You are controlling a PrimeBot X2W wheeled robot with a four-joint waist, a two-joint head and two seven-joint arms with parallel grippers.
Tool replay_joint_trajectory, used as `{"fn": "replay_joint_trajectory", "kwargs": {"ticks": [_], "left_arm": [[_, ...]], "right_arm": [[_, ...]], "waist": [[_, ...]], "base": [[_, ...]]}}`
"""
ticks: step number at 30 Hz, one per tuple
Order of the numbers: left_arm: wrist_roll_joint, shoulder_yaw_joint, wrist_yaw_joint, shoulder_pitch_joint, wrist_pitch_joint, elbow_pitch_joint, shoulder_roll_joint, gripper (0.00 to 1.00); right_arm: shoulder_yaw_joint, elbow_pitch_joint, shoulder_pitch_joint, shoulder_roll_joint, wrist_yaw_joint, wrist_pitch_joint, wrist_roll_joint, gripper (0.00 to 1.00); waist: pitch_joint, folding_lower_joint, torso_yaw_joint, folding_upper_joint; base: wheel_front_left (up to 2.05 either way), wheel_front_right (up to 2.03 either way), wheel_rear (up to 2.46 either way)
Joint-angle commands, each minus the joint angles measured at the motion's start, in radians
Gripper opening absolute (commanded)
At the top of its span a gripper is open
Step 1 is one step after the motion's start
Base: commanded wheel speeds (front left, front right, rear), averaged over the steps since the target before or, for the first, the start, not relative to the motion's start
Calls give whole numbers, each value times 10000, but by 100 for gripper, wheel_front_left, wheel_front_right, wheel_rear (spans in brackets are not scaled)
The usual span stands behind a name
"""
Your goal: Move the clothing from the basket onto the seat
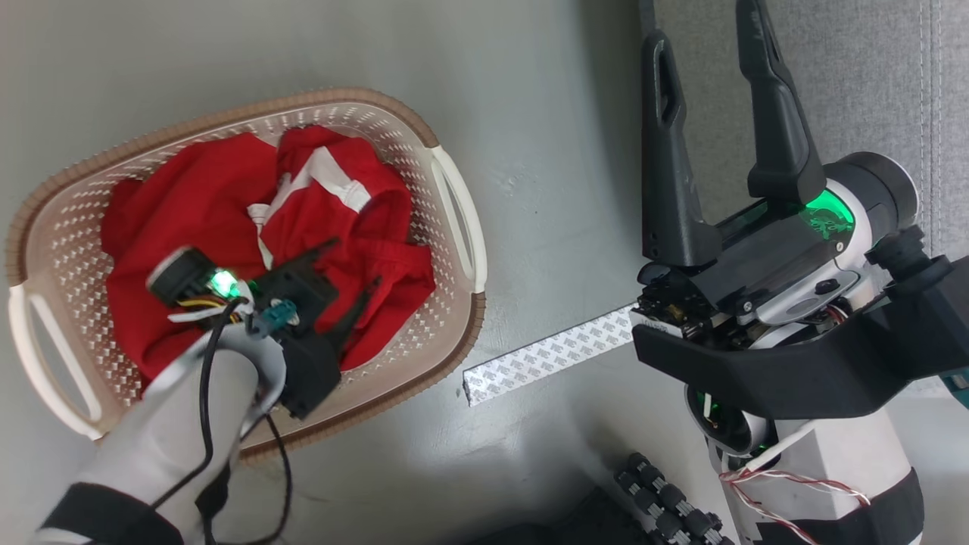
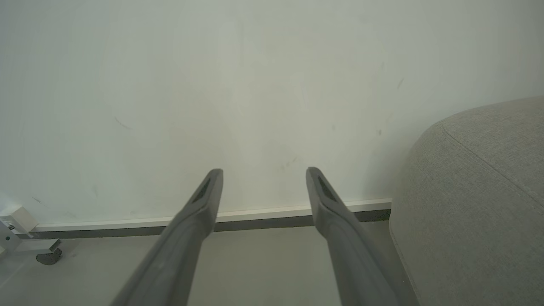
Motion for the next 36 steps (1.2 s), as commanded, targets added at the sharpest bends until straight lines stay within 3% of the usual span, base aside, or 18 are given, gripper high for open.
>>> {"fn": "replay_joint_trajectory", "kwargs": {"ticks": [1, 9, 15, 16, 17, 26, 36], "left_arm": [[194, 43, 230, -184, -30, 177, 128, 100], [552, 146, 893, -382, -30, 574, 127, 100], [355, 404, 1152, -456, -30, 1072, -52, 99], [359, 422, 1186, -483, -30, 1108, -78, 45], [338, 451, 1197, -496, -30, 1129, -110, 0], [348, 531, 1043, -422, -30, 864, -177, 0], [-443, 1807, 1532, 738, -30, -616, -118, 0]], "right_arm": [[76, -46, -112, 26, 8, -14, 106, 100], [130, -112, -77, 25, 8, -14, 233, 100], [43, -160, 94, 27, 8, -12, 522, 100], [35, -161, 116, 26, 8, -14, 527, 100], [25, -169, 130, 26, 8, -12, 533, 100], [-36, 103, 196, 25, 8, -12, 561, 100], [-39, 498, 375, 19, 8, -14, 252, 100]], "waist": [[115, -1, -127, -2], [237, -1, -273, -2], [221, -1, -291, -2], [212, -1, -286, -2], [205, -1, -277, -2], [-83, -1, -34, -2], [-1279, -1, 356, -2]], "base": [[0, 0, 0], [0, 0, 0], [0, 0, 0], [0, 0, 0], [0, 0, 0], [0, 0, 0], [0, 0, 0]]}}
